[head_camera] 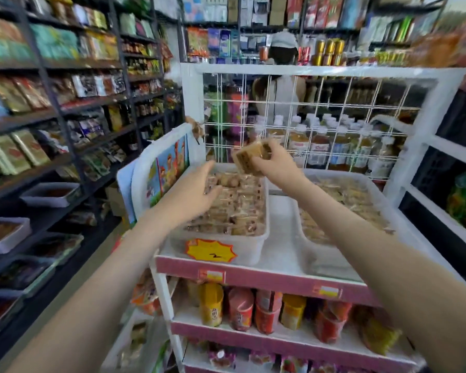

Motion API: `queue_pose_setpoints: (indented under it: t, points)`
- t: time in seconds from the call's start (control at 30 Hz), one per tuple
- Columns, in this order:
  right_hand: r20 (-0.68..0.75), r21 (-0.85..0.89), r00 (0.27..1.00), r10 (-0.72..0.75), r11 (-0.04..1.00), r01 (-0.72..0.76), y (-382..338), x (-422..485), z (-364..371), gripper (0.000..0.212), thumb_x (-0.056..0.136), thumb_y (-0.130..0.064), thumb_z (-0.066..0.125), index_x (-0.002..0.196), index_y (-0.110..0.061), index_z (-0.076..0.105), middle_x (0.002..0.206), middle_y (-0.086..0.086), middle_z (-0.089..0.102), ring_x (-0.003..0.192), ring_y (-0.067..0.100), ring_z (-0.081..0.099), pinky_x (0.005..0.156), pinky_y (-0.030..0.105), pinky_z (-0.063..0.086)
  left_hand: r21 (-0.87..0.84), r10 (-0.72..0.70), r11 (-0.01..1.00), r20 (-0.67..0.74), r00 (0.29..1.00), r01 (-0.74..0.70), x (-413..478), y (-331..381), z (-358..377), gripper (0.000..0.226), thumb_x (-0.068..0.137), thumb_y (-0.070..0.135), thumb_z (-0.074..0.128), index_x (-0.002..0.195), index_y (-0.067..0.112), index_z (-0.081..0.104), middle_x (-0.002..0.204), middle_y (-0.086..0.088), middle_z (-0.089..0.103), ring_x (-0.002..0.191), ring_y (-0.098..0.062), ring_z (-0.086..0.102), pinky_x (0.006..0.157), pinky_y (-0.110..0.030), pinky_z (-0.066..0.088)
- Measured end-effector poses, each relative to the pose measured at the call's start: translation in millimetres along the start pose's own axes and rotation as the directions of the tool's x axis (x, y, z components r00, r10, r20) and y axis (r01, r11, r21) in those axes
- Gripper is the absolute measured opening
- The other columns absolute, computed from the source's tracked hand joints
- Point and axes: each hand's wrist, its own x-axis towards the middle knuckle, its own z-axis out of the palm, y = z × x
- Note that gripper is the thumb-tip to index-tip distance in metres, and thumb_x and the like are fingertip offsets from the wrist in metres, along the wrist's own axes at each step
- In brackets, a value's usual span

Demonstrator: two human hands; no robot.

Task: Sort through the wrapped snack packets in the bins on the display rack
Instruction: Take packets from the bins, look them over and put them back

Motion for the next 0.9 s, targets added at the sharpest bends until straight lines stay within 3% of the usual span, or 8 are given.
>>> queue_pose_setpoints:
  t: [0.07,0.13,0.2,0.3,0.53,0.7,0.83,0.9]
  points:
    - [0.059,-0.087,0.998,0.01,0.996,-0.005,13.6,36.3,6.7,0.027,0.091,-0.014,0.058,0.117,-0.014,0.051,0.105,0.005,0.061,0.101,0.024,0.061,0.089,0.045,0.054,0.067,-0.029,0.997,0.003,1.0,0.028,29.1,-17.5,9.8,0.064,0.098,0.034,0.05,0.153,0.016,0.021,0.118,-0.005,0.058,0.101,-0.023,0.061,0.088,-0.041,0.051]
    - [0.134,-0.19,0.991,0.004,0.982,0.022,31.0,66.2,14.9,0.03,0.091,-0.018,0.06,0.12,-0.015,0.053,0.112,0.007,0.062,0.102,0.022,0.059,0.092,0.037,0.051,0.207,0.037,0.978,-0.006,0.999,-0.035,55.4,-34.0,26.3,0.065,0.097,0.039,0.049,0.151,0.013,0.023,0.135,-0.01,0.052,0.12,-0.025,0.052,0.101,-0.04,0.043]
    - [0.224,-0.281,0.974,-0.019,0.956,0.084,47.6,90.6,22.0,0.036,0.091,-0.02,0.061,0.125,-0.012,0.052,0.118,0.007,0.06,0.105,0.02,0.057,0.091,0.028,0.046,0.3,0.077,0.95,0.038,0.996,-0.085,77.0,-43.6,44.0,0.077,0.093,0.05,0.047,0.152,0.012,0.016,0.154,-0.011,0.03,0.142,-0.025,0.028,0.116,-0.041,0.025]
    - [0.317,-0.309,0.948,-0.005,0.945,0.108,64.0,111.8,30.8,0.035,0.091,-0.026,0.063,0.123,-0.016,0.053,0.119,0.002,0.06,0.108,0.018,0.057,0.092,0.033,0.048,0.294,-0.017,0.955,0.189,0.982,-0.04,96.6,-44.8,62.7,0.095,0.091,0.066,0.04,0.154,0.015,-0.009,0.163,-0.008,0.0,0.15,-0.025,0.004,0.121,-0.049,0.007]
    - [0.551,-0.351,0.834,0.033,0.916,0.195,68.7,134.4,31.5,0.024,0.089,-0.028,0.066,0.108,-0.029,0.052,0.095,-0.015,0.057,0.091,0.012,0.062,0.07,0.017,0.049,0.419,-0.096,0.908,0.28,0.955,-0.032,105.3,-52.3,72.5,0.09,0.089,0.074,0.021,0.137,0.027,-0.039,0.157,-0.003,-0.029,0.147,-0.026,-0.018,0.119,-0.051,-0.007]
    - [0.627,-0.557,0.777,0.059,0.732,0.394,68.4,137.5,33.7,0.023,0.091,-0.028,0.062,0.109,-0.014,0.058,0.101,0.0,0.063,0.087,0.015,0.06,0.075,0.023,0.051,0.446,-0.087,0.892,0.332,0.939,-0.075,102.2,-55.5,71.1,0.085,0.089,0.073,0.016,0.144,0.031,-0.033,0.153,0.0,-0.036,0.145,-0.024,-0.025,0.117,-0.05,-0.013]
    - [0.69,-0.535,0.723,0.036,0.698,0.477,64.4,135.8,41.0,0.02,0.091,-0.025,0.061,0.109,-0.018,0.055,0.091,-0.009,0.057,0.083,0.012,0.057,0.069,0.017,0.044,0.44,-0.133,0.897,0.368,0.92,-0.046,99.7,-55.4,72.2,0.083,0.089,0.073,0.014,0.142,0.031,-0.034,0.154,0.0,-0.036,0.145,-0.023,-0.025,0.116,-0.048,-0.016]
    - [0.77,-0.545,0.627,0.115,0.63,0.554,72.5,128.6,54.0,0.034,0.096,-0.032,0.053,0.126,-0.016,0.052,0.115,-0.003,0.059,0.102,0.018,0.057,0.086,0.026,0.044,0.448,-0.149,0.893,0.391,0.908,-0.046,99.8,-55.2,72.6,0.083,0.089,0.073,0.014,0.145,0.03,-0.03,0.154,-0.001,-0.036,0.145,-0.023,-0.026,0.116,-0.047,-0.015]
